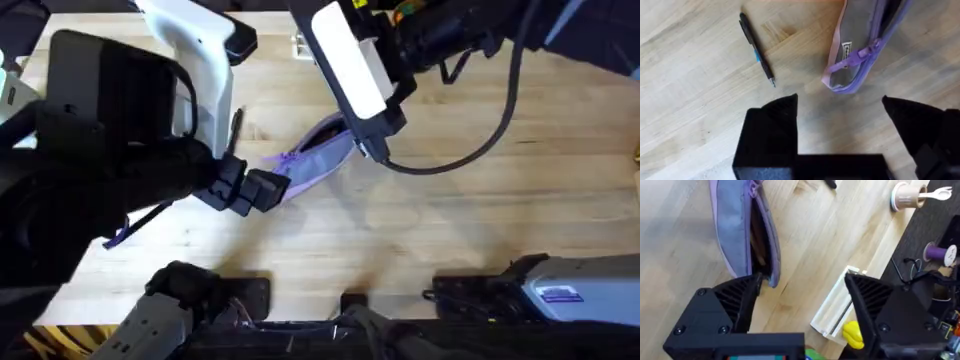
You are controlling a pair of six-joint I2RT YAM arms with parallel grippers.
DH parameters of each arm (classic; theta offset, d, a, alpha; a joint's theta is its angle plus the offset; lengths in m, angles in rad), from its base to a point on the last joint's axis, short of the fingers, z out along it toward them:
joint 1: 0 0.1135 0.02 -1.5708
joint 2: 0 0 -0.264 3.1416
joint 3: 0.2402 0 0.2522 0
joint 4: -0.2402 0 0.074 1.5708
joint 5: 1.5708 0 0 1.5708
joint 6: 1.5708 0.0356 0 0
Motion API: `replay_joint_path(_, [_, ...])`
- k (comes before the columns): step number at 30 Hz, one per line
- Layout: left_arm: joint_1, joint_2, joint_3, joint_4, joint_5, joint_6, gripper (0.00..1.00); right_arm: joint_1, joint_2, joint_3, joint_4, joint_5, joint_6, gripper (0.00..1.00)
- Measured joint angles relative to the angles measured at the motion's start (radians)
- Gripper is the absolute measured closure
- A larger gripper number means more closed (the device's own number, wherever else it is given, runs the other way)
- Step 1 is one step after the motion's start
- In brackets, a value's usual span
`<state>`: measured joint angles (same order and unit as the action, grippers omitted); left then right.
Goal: Unzip the bag, pick up the pens from the table one at a time and place them inside, then zip the bag closed.
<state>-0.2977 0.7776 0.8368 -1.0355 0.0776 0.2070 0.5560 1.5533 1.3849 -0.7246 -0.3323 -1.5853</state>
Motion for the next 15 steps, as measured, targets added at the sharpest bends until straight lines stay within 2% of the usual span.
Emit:
replay_joint_path(2, [0.000,0.000,0.000,0.000,0.000,0.000,0.007,0.000,0.000,0.000,0.003,-0.001,-0.021,0.009])
replay_joint_path(3, [0.000,0.000,0.000,0.000,0.000,0.000,0.008,0.000,0.000,0.000,-0.002,-0.003,-0.035,0.064])
replay_joint_path(4, [0.000,0.000,0.000,0.000,0.000,0.000,0.008,0.000,0.000,0.000,-0.011,-0.005,-0.038,0.181])
replay_joint_path(5, [0.000,0.000,0.000,0.000,0.000,0.000,0.008,0.000,0.000,0.000,-0.073,-0.009,-0.047,0.619])
replay_joint_path(7, [0.000,0.000,0.000,0.000,0.000,0.000,0.008,0.000,0.000,0.000,-0.108,-0.012,-0.048,0.894])
replay_joint_path(8, [0.000,0.000,0.000,0.000,0.000,0.000,0.006,0.000,0.000,0.000,-0.121,-0.012,-0.048,0.948])
replay_joint_path(9, [0.000,0.000,0.000,0.000,0.000,0.000,0.007,0.000,0.000,0.000,-0.128,-0.013,-0.047,0.963])
replay_joint_path(15, [0.000,0.000,0.000,0.000,0.000,0.000,0.007,0.000,0.044,0.000,-0.134,-0.030,-0.050,0.968])
